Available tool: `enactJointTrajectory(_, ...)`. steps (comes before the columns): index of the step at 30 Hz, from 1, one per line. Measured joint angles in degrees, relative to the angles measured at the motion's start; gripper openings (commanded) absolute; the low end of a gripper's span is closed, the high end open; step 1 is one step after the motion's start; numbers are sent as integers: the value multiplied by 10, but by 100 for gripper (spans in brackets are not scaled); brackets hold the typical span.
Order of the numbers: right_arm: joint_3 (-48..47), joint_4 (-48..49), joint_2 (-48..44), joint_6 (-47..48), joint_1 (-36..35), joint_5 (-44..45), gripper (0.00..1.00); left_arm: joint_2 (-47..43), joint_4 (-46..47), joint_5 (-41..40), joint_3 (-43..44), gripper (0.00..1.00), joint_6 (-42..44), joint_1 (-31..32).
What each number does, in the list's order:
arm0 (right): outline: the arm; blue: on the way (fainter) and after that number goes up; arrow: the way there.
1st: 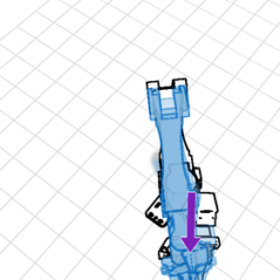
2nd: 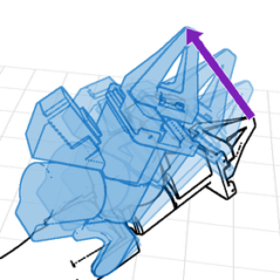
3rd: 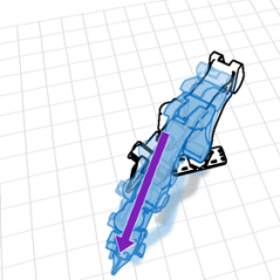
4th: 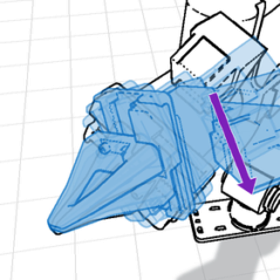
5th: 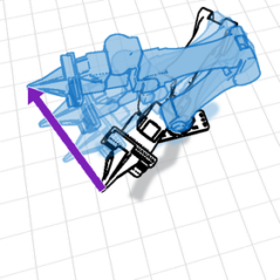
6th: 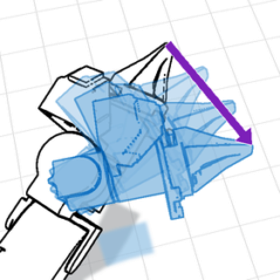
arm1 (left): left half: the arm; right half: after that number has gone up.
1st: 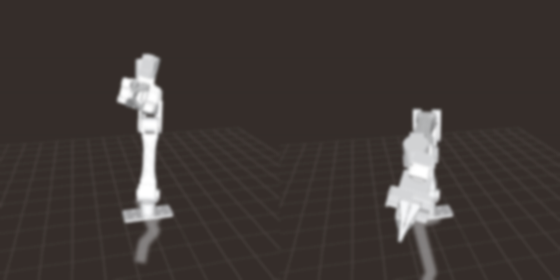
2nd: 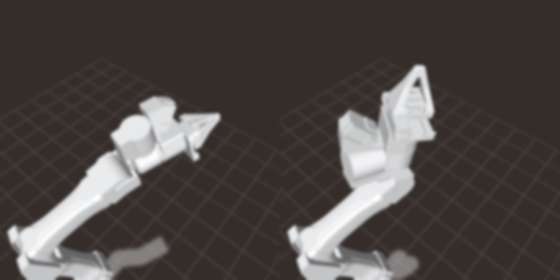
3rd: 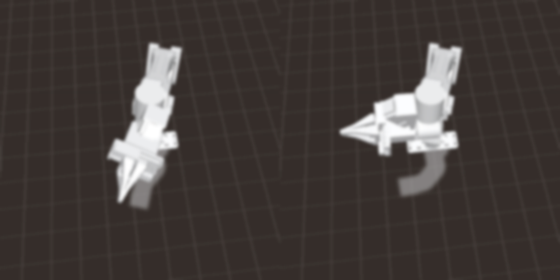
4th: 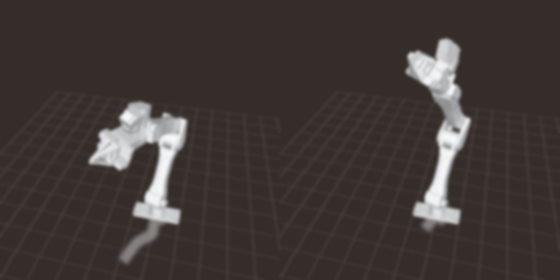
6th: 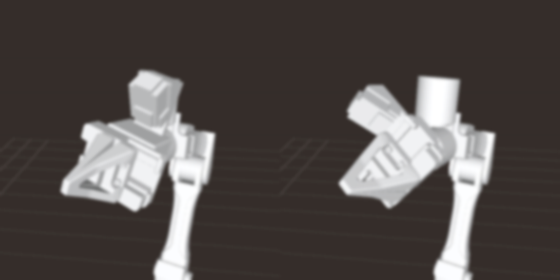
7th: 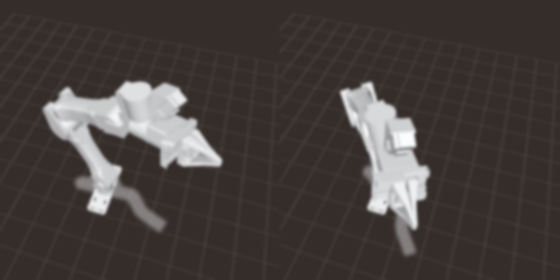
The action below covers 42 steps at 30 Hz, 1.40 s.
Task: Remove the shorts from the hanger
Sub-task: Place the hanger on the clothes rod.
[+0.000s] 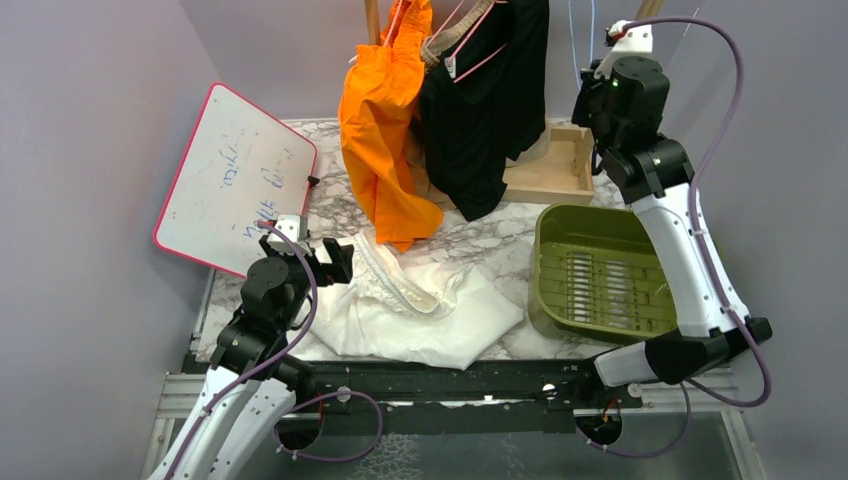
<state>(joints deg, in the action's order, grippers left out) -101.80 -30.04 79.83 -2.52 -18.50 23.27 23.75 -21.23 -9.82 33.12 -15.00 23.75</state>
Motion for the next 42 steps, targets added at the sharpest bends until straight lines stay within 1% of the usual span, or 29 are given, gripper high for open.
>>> enactJointTrajectory(6,-19,-27,48,12,9,10,1,0,0,0,0,99,0,0)
enactJointTrajectory(11,5,-22,54,16,26,14,1,0,0,0,0,99,0,0)
enactJointTrajectory(13,13,-18,54,15,38,14,6,0,0,1,0,99,0,0)
enactJointTrajectory(15,17,-17,54,15,46,14,24,0,0,1,0,99,0,0)
enactJointTrajectory(18,41,-8,38,12,51,14,43,1,0,2,0,99,0,0)
enactJointTrajectory(19,54,-8,29,12,51,13,54,2,0,2,0,99,0,0)
enactJointTrajectory(20,64,-8,21,10,51,10,61,2,0,2,0,99,0,0)
enactJointTrajectory(22,83,-4,1,9,51,0,71,2,0,2,0,99,0,0)
enactJointTrajectory(25,111,1,-37,8,51,-19,81,3,0,2,0,99,0,0)
enactJointTrajectory(28,146,9,-87,-2,51,-37,84,9,0,2,0,99,0,0)
enactJointTrajectory(32,215,30,-165,-12,51,-69,84,13,0,2,0,99,0,0)
enactJointTrajectory(35,275,46,-229,-30,51,-113,84,13,0,2,0,99,0,0)
enactJointTrajectory(37,325,63,-277,-44,51,-167,84,13,0,2,0,99,0,0)
enactJointTrajectory(39,382,94,-324,-61,51,-235,80,13,0,2,0,99,0,0)
enactJointTrajectory(42,489,175,-384,-99,51,-367,76,13,0,2,0,99,0,0)
